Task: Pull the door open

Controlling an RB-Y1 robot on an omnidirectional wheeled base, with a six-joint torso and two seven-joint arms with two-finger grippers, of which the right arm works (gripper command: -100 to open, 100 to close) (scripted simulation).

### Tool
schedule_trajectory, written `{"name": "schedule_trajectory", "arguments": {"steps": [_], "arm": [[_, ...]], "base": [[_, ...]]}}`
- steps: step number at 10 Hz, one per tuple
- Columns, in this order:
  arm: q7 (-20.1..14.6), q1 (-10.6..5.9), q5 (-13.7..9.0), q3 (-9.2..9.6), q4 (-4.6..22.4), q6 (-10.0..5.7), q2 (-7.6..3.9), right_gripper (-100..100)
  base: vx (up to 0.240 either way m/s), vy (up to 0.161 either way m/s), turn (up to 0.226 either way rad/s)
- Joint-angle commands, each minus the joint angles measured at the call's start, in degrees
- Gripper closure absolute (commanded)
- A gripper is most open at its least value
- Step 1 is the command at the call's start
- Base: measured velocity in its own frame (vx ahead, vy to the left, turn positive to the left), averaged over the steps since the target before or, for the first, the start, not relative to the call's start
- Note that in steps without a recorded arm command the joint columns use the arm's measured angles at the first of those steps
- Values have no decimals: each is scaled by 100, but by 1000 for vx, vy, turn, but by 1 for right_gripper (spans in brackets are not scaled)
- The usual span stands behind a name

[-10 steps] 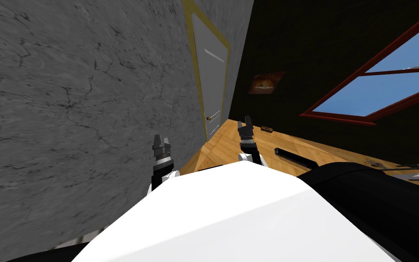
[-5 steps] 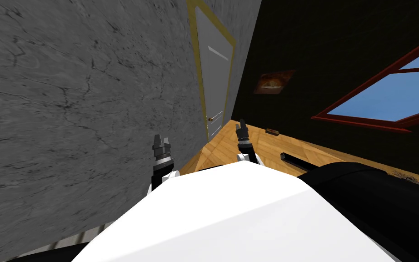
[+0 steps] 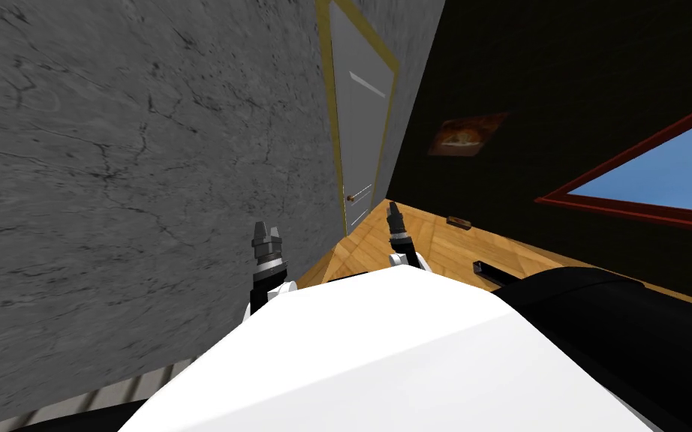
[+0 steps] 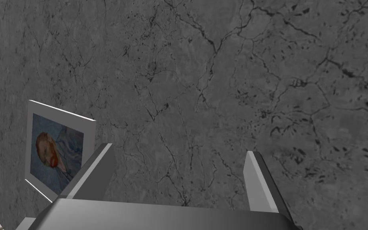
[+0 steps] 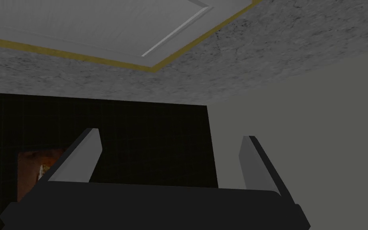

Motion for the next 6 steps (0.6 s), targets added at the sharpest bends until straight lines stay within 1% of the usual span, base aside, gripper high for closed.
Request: {"name": "schedule_trajectory", "arguments": {"steps": [1,6], "arm": [[198,-74,15,-9,212,-43,-48,-100],[832,-323,83,-8,961,-215,-163,-100]], "base": [[82,-66,100],[94,-62,120]]}}
